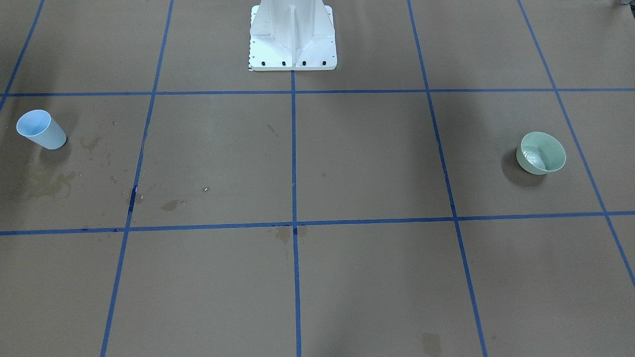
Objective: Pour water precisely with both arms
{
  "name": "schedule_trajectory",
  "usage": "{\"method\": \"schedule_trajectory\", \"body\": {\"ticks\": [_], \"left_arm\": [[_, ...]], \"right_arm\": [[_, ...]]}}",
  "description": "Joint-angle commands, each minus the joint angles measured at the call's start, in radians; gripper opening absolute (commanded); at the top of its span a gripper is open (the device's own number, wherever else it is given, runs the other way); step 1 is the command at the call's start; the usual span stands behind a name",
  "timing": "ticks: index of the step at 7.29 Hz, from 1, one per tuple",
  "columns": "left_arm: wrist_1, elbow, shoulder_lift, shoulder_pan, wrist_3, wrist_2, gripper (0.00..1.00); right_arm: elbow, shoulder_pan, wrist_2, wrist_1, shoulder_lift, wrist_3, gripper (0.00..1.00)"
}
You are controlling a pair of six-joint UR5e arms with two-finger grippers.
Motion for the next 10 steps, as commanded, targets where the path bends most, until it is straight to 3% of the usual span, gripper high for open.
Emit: {"method": "schedule_trajectory", "body": {"ticks": [1, 6, 8, 9, 10], "left_arm": [[-0.002, 0.002, 0.000, 0.000, 0.005, 0.000, 1.00], [-0.008, -0.003, 0.006, 0.002, -0.003, -0.006, 1.00], [-0.055, 0.011, 0.012, 0.030, -0.112, -0.008, 1.00], [-0.165, 0.028, 0.040, 0.072, -0.224, -0.008, 1.00], [-0.351, 0.070, 0.081, 0.140, -0.356, -0.006, 1.00]], "right_arm": [[0.000, 0.000, 0.000, 0.000, 0.002, -0.001, 1.00], [0.017, 0.000, -0.003, 0.006, 0.008, -0.001, 1.00], [0.025, 0.000, -0.003, 0.006, 0.010, -0.001, 1.00], [0.025, 0.000, -0.003, 0.008, 0.011, -0.001, 1.00], [0.025, 0.000, -0.005, 0.008, 0.014, -0.001, 1.00]]}}
